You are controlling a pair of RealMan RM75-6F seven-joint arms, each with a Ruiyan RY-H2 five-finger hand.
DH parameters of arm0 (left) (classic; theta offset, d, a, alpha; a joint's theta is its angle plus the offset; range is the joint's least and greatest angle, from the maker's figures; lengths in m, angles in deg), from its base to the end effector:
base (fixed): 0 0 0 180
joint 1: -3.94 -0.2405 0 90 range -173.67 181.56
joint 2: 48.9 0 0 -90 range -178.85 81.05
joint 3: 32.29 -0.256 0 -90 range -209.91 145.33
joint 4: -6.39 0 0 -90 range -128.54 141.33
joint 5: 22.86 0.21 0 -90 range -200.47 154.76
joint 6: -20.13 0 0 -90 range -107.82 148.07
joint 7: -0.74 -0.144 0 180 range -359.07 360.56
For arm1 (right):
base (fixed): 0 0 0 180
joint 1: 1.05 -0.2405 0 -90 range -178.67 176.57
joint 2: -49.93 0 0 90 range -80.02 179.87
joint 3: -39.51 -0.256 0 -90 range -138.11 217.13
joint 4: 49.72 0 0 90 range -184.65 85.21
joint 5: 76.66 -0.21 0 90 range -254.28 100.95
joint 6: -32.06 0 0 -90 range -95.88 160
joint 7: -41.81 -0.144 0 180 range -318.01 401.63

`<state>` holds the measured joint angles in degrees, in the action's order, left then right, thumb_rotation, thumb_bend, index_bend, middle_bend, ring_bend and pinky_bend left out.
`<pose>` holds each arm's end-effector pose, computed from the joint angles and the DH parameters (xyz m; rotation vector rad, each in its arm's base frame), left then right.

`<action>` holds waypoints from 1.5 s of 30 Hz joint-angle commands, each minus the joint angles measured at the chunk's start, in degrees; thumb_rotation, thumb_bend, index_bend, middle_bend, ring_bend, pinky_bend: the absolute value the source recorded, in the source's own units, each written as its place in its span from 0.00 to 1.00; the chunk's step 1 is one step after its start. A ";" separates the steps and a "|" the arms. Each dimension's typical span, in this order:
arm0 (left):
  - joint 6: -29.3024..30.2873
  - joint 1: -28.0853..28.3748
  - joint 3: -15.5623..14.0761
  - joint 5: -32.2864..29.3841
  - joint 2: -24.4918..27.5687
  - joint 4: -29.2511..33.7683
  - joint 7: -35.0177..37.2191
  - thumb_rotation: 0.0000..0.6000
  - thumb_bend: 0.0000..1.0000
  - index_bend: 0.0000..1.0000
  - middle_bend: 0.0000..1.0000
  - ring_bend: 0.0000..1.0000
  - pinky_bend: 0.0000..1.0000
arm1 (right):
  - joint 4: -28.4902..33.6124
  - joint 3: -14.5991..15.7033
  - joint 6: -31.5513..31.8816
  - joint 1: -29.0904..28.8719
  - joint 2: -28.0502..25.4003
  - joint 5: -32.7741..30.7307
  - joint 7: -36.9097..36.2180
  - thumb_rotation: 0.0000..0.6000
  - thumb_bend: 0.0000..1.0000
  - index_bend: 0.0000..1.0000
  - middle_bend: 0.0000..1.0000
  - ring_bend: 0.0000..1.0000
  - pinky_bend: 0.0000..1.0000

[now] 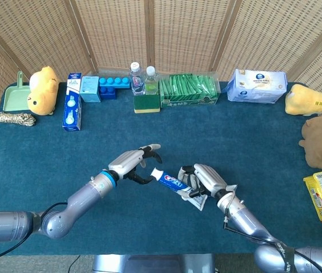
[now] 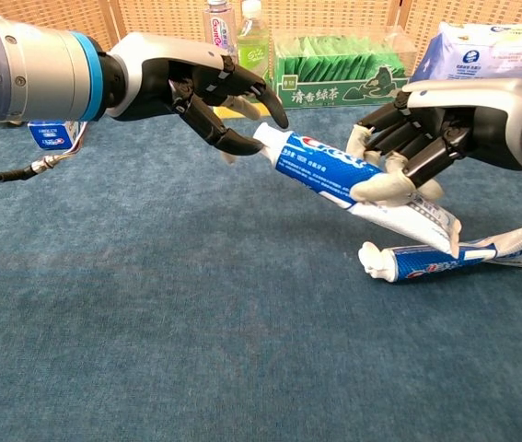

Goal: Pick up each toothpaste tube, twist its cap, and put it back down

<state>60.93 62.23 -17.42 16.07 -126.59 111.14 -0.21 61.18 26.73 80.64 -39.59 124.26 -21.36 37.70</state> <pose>-0.0398 0.3329 -0.0012 -1.9138 -1.6973 -1.0646 -0.1169 -0.2907 0.0263 1.6942 -1.7345 1.1514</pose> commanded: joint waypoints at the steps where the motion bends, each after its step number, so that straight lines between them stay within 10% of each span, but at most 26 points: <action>1: -0.17 0.18 -0.09 -0.14 0.01 -0.12 0.27 1.00 0.36 0.31 0.08 0.07 0.36 | 0.13 0.02 -0.09 -0.13 -0.08 -0.04 -0.07 1.00 0.51 0.91 0.74 0.71 0.77; 45: 0.26 0.59 -1.82 -0.41 1.60 0.36 2.00 1.00 0.37 0.51 0.12 0.09 0.40 | -1.77 -0.49 1.87 -1.96 0.13 -6.58 1.08 1.00 0.51 0.91 0.74 0.72 0.77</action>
<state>61.20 62.82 -19.23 15.66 -125.00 111.50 1.79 59.51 26.29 82.36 -41.44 124.31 -27.74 38.59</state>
